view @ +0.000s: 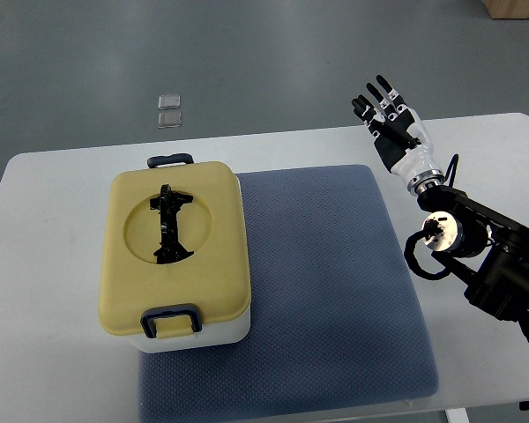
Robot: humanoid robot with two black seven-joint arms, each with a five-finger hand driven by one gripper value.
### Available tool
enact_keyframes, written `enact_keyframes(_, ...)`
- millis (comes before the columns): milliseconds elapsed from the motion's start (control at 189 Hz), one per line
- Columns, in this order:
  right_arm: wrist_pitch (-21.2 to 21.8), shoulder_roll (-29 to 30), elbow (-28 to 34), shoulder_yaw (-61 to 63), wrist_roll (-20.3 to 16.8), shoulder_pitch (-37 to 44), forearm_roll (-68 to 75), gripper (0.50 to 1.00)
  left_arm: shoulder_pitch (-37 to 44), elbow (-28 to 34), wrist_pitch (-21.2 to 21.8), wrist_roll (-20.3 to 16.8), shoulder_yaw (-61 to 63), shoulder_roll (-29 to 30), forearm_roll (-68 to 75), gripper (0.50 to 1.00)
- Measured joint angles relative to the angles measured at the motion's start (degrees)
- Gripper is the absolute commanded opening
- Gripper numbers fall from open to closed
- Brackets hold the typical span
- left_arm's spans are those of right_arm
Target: Open white storage box with right hand
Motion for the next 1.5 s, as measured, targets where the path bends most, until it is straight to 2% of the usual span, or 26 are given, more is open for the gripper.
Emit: enact_keyframes(1501, 0.0, -0.64, -0.14, 0.0, -0.01, 0.32, -0.05, 0.93, -0.19, 0.05, -0.07, 0.0, 0.23, 0.0, 0.02, 1.0)
